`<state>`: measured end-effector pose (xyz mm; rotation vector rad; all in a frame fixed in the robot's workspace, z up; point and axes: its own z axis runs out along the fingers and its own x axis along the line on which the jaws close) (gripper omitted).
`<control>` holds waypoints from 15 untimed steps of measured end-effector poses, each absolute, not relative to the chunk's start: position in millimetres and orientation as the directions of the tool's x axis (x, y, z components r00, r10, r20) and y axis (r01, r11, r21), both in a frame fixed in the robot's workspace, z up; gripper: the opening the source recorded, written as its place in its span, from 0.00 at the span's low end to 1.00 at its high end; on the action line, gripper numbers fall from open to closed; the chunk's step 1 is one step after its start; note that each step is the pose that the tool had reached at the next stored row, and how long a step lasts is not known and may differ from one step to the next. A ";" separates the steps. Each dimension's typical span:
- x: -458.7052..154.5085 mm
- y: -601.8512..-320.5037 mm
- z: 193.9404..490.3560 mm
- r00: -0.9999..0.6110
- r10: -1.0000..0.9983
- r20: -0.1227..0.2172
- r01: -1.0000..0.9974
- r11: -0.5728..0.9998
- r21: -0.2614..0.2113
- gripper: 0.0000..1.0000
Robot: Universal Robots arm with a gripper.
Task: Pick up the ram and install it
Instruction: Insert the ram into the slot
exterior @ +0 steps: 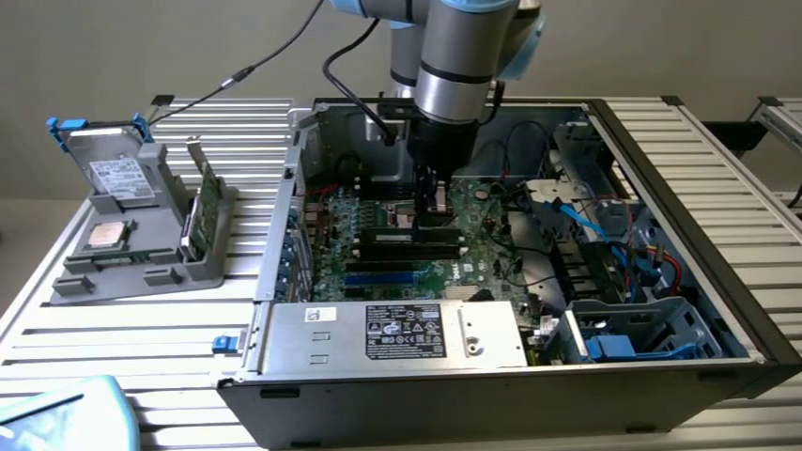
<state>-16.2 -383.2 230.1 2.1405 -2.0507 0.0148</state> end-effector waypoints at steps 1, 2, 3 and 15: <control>-16.3 -383.2 230.2 0.049 -0.990 0.130 -0.993 -0.035 0.113 0.14; -16.6 -383.2 230.2 0.048 -0.990 0.130 -0.994 -0.035 0.100 0.14; -16.7 -383.2 230.1 0.046 -0.990 0.131 -0.996 -0.035 0.086 0.14; -24.7 -383.3 232.3 0.041 -0.993 0.110 -0.998 -0.036 0.051 0.14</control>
